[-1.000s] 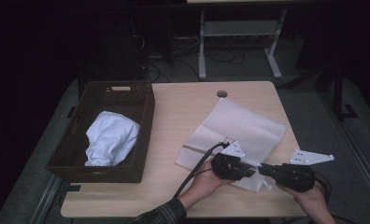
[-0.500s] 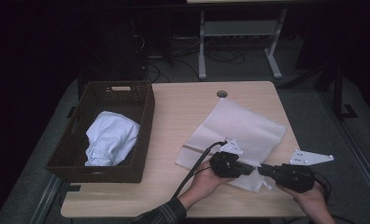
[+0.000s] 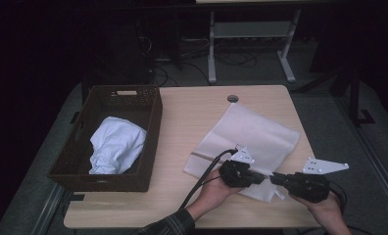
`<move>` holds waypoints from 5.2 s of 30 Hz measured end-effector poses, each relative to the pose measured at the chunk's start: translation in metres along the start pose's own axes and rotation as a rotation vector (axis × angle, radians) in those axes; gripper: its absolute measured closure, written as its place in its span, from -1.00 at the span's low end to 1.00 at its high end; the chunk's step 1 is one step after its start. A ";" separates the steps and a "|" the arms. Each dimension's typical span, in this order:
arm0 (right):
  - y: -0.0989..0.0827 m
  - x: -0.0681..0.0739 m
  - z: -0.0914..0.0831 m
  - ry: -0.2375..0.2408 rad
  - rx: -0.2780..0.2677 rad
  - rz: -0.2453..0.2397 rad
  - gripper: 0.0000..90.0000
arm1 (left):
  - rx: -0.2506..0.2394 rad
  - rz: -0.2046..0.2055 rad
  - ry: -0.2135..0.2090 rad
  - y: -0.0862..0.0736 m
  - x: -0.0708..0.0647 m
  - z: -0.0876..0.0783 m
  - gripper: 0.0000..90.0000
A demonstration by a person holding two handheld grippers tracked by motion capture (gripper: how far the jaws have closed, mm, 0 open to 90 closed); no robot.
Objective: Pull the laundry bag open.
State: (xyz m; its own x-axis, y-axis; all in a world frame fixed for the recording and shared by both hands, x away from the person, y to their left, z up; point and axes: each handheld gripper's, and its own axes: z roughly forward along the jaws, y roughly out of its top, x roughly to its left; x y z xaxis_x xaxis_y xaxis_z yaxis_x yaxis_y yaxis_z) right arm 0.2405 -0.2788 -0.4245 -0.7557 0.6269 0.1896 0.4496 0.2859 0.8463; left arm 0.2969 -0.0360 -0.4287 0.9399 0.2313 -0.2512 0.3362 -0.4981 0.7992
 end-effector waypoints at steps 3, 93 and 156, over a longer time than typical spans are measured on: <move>0.000 0.000 0.000 -0.002 0.001 -0.001 0.86 | 0.004 0.004 0.005 0.000 -0.001 0.000 0.94; -0.003 0.000 -0.006 -0.087 0.023 -0.020 0.88 | 0.038 -0.098 0.072 -0.034 0.041 -0.054 0.95; -0.008 -0.010 -0.015 -0.159 0.024 -0.006 0.89 | 0.083 -0.157 0.164 -0.064 0.069 -0.095 0.94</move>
State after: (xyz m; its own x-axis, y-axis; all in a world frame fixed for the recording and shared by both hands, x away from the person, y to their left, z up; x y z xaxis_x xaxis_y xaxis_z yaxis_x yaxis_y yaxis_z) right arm 0.2373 -0.2986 -0.4253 -0.6744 0.7313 0.1016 0.4576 0.3059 0.8349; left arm 0.3348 0.0913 -0.4459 0.8557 0.4408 -0.2710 0.4874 -0.5108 0.7082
